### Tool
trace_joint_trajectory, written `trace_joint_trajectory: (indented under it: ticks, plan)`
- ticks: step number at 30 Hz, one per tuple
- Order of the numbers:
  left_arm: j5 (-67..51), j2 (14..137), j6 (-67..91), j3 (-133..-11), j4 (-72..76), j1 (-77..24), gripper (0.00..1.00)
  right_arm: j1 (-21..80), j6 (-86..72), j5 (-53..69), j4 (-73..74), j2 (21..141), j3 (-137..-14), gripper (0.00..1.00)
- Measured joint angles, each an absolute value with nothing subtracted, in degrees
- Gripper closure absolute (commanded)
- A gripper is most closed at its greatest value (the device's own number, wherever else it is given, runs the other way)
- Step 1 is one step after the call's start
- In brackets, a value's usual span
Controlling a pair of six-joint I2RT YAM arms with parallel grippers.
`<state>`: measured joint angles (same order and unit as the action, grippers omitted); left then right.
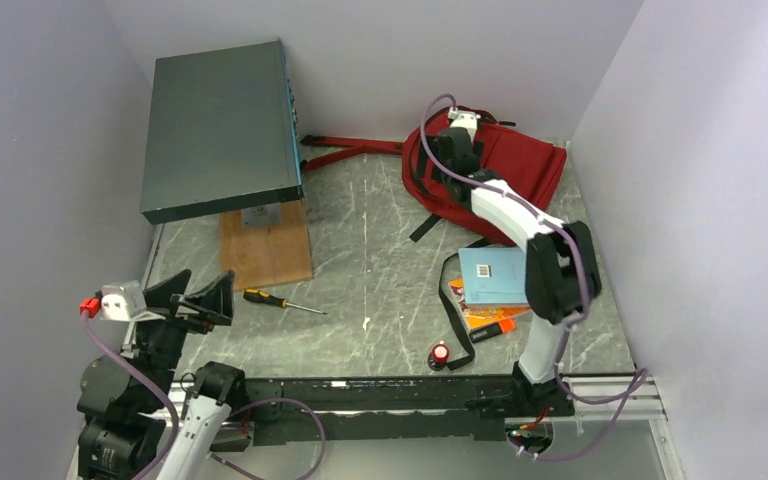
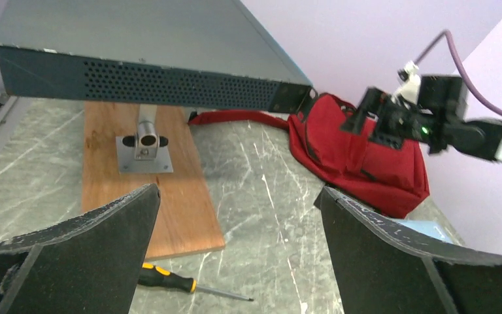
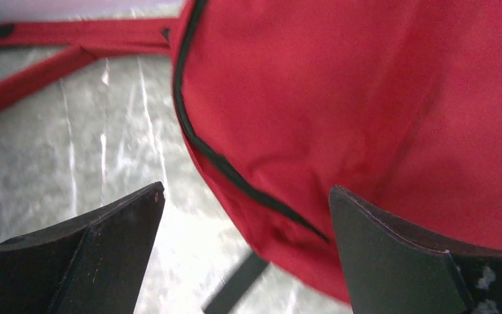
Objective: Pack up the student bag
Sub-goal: Pick up the student bag at the center of the board.
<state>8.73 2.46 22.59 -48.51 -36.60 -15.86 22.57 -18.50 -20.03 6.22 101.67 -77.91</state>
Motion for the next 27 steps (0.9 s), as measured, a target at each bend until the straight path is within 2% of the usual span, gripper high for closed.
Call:
trace_joint_trajectory:
  ticks: [7, 10, 13, 14, 17, 18, 22, 27]
  plan:
    - [5.96, 0.60, 22.72, -45.32, -40.58, -15.90, 0.01, 22.13, -19.51, -17.02, 0.49, 122.04, -96.57, 0.01]
    - [5.13, 0.67, 22.81, -45.17, -43.16, -15.94, 0.01, 22.44, -19.49, -18.50, 1.50, 131.63, -106.98, 0.10]
    - [3.81, 1.02, 22.81, -45.17, -44.86, -15.94, 0.01, 23.16, -18.61, -23.70, 6.17, 142.15, -120.95, 0.32]
    - [3.42, 1.17, 22.81, -45.17, -45.21, -15.94, 0.01, 23.38, -17.91, -25.15, 7.27, 144.31, -123.90, 0.44]
    - [2.83, 1.83, 22.90, -45.17, -45.45, -15.94, 0.01, 24.27, -15.05, -30.04, 9.06, 147.59, -126.69, 0.91]
    - [2.79, 2.13, 23.07, -45.17, -45.47, -15.94, 0.01, 24.51, -13.98, -30.87, 8.93, 147.59, -126.08, 1.00]
    - [2.15, 3.27, 23.24, -44.56, -45.39, -15.94, 0.01, 25.15, -8.88, -32.67, 6.48, 146.56, -123.28, 1.00]
    - [1.32, 4.19, 23.24, -43.77, -45.39, -15.94, 0.01, 25.08, -3.97, -27.11, 10.41, 143.59, -123.87, 1.00]
